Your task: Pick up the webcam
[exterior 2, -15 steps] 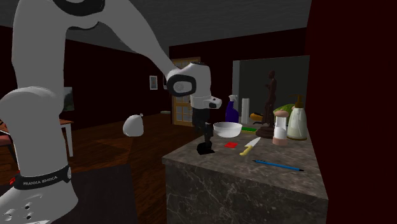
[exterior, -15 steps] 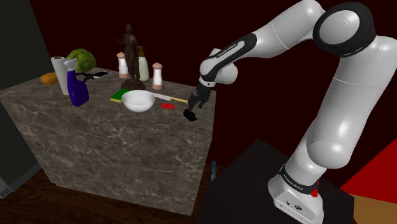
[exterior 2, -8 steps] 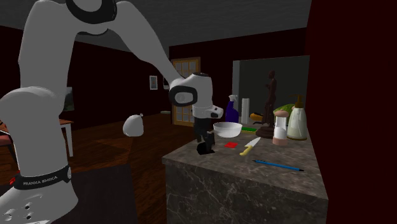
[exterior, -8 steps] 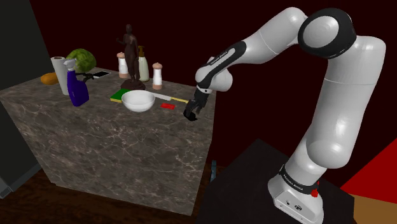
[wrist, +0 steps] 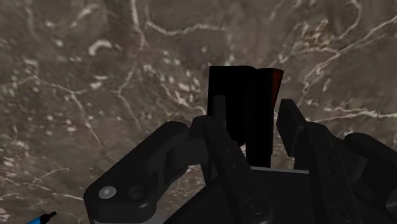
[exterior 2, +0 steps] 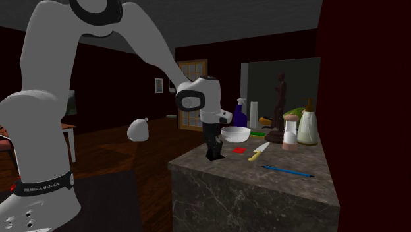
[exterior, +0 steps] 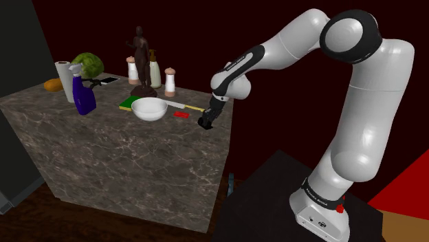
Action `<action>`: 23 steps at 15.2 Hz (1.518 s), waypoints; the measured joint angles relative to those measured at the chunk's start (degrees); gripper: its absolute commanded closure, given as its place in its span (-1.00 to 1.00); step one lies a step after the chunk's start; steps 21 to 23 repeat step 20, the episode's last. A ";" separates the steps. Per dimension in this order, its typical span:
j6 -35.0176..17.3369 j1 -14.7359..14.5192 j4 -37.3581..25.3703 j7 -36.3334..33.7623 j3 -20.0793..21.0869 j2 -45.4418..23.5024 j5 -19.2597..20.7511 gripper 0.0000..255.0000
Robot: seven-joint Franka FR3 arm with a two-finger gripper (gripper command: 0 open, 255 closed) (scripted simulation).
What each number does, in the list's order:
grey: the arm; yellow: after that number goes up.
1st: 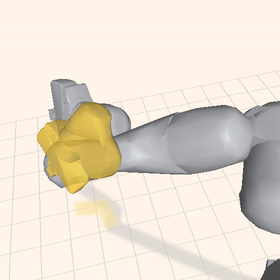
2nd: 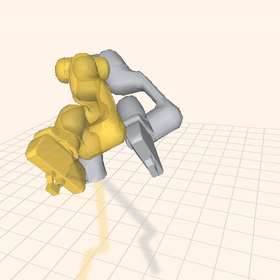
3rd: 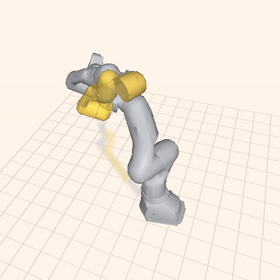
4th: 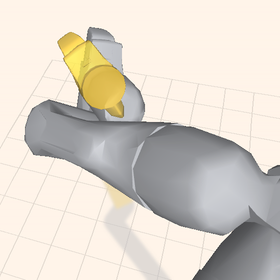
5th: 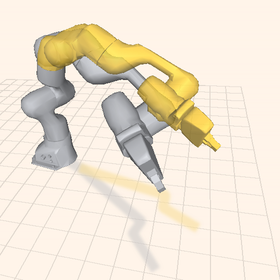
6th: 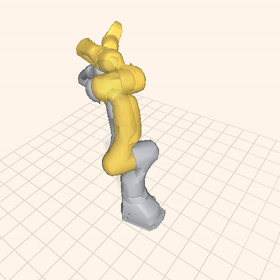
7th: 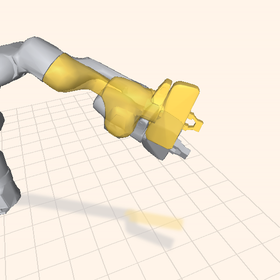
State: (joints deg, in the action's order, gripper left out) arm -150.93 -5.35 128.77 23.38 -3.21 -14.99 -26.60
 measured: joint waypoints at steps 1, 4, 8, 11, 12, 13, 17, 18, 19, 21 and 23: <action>0.04 -0.04 -0.03 -0.03 0.03 0.01 0.02 1.00; -0.45 -0.08 0.35 0.05 0.10 0.36 -0.14 1.00; 1.76 -0.50 0.39 -1.48 -0.38 1.75 1.33 1.00; 3.68 -0.81 0.37 -2.92 -0.82 3.55 2.70 1.00; 4.28 -0.91 0.51 -3.40 -0.95 4.33 3.15 1.00; 4.97 -0.86 0.27 -3.63 -1.12 4.77 3.52 1.00; 7.58 -0.99 -0.30 -5.21 -1.58 6.95 5.13 1.00; 8.15 -1.00 -0.40 -5.51 -1.66 7.45 5.45 1.00; 8.77 -1.02 -0.64 -5.87 -1.74 7.86 5.78 1.00; 9.06 -1.05 -0.64 -6.09 -1.76 8.19 5.97 1.00; 9.06 -1.05 -0.64 -6.09 -1.76 8.19 5.97 1.00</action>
